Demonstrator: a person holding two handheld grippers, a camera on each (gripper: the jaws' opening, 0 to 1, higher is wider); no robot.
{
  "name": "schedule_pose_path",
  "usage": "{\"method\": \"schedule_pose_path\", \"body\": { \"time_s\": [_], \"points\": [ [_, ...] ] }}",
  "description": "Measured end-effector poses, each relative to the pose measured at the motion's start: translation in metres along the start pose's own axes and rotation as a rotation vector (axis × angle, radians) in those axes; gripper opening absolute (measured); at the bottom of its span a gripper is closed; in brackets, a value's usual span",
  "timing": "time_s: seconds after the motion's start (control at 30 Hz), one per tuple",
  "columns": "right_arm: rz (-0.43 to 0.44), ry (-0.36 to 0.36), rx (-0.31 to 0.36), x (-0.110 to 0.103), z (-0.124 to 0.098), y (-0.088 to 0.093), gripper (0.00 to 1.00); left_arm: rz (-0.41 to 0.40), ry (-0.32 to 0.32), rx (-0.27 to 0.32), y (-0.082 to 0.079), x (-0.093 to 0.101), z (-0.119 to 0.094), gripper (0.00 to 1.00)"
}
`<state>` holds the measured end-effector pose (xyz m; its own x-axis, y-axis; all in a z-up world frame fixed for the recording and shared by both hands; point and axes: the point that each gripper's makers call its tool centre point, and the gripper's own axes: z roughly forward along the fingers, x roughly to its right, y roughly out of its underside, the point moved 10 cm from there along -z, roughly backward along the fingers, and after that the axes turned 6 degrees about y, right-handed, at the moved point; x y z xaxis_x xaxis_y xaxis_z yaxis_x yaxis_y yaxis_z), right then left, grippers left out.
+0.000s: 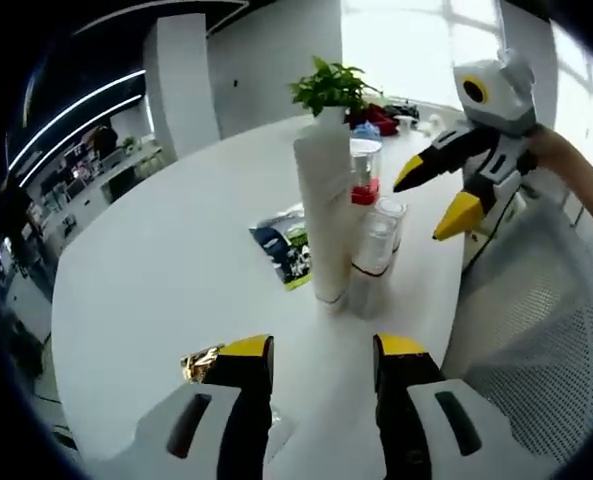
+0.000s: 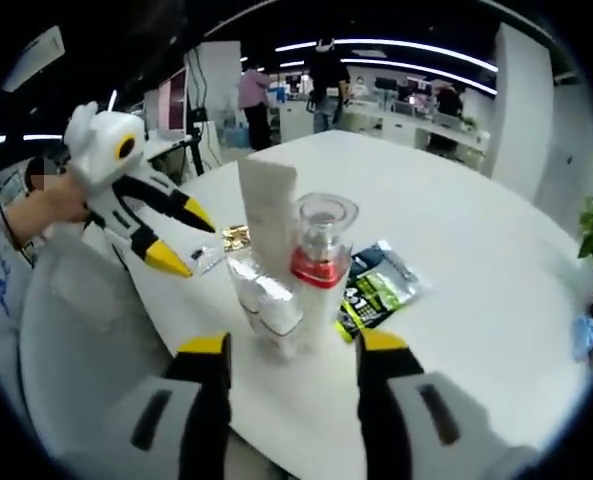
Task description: Arrange the skincare products in the storage area until every visible bottle or jar stands upright without overlapping.
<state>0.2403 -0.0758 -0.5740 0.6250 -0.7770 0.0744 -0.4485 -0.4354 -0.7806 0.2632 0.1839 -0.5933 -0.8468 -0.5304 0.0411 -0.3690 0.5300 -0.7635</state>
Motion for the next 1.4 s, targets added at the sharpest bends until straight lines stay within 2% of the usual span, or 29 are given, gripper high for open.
{"method": "schedule_pose_path", "body": {
  "time_s": [0.13, 0.27, 0.43, 0.53, 0.83, 1.3, 1.4],
  "points": [
    [-0.009, 0.009, 0.008, 0.0, -0.004, -0.002, 0.56, -0.011, -0.03, -0.003, 0.005, -0.004, -0.013, 0.48],
    [-0.02, 0.011, 0.011, -0.001, -0.008, -0.004, 0.59, 0.001, -0.052, -0.038, 0.009, -0.004, -0.021, 0.58],
    [-0.023, 0.016, 0.024, 0.0, -0.016, -0.007, 0.63, -0.015, -0.061, -0.007, 0.01, -0.005, -0.034, 0.63],
    [-0.021, 0.023, 0.031, 0.001, -0.019, -0.009, 0.68, 0.019, -0.071, -0.014, 0.01, -0.003, -0.043, 0.7],
    [-0.012, 0.037, 0.034, 0.005, -0.027, -0.01, 0.78, 0.024, -0.083, -0.009, 0.014, -0.005, -0.065, 0.8],
    [-0.015, 0.04, 0.04, 0.006, -0.039, -0.012, 0.88, 0.035, -0.087, -0.039, 0.028, -0.006, -0.091, 0.97],
    [-0.007, 0.032, 0.048, 0.005, -0.04, -0.012, 0.89, 0.037, -0.096, -0.048, 0.03, -0.006, -0.096, 0.97]
  ]
}}
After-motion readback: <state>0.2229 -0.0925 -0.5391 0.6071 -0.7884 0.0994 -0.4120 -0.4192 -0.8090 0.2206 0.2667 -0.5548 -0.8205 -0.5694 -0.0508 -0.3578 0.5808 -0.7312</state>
